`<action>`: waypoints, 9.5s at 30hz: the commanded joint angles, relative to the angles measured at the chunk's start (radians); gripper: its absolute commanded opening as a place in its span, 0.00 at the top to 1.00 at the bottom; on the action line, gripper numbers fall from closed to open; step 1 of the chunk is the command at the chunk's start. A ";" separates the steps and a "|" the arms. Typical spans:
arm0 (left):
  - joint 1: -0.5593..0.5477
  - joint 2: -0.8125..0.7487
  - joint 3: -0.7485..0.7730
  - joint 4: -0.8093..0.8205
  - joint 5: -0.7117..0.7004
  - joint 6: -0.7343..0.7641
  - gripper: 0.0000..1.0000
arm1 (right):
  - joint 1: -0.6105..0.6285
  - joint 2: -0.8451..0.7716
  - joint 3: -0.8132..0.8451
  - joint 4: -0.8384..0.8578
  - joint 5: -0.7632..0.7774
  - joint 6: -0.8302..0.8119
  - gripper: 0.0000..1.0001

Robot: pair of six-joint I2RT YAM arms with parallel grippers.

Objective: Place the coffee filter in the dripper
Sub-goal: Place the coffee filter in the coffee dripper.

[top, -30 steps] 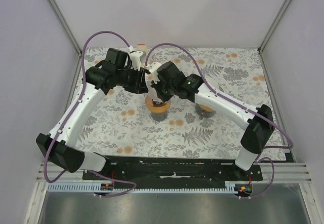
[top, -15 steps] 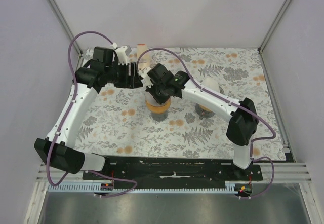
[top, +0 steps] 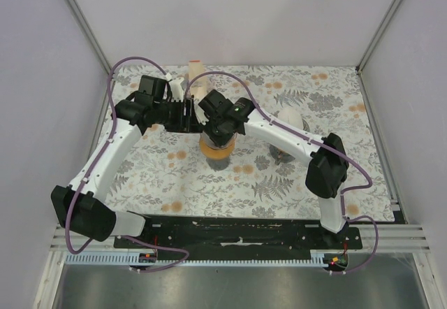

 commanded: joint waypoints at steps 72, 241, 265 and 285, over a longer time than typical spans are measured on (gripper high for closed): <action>-0.008 -0.046 0.047 0.001 0.040 0.089 0.47 | -0.080 -0.261 0.017 0.049 -0.123 0.025 1.00; -0.010 0.121 -0.061 0.058 0.140 0.017 0.98 | -0.130 -0.030 -0.026 -0.115 -0.212 0.162 1.00; -0.011 0.075 0.079 0.034 0.138 0.046 0.66 | -0.129 -0.148 0.080 -0.117 -0.190 0.163 0.61; -0.011 0.057 0.160 -0.002 0.105 0.098 0.36 | -0.130 -0.181 0.120 -0.109 -0.184 0.135 0.36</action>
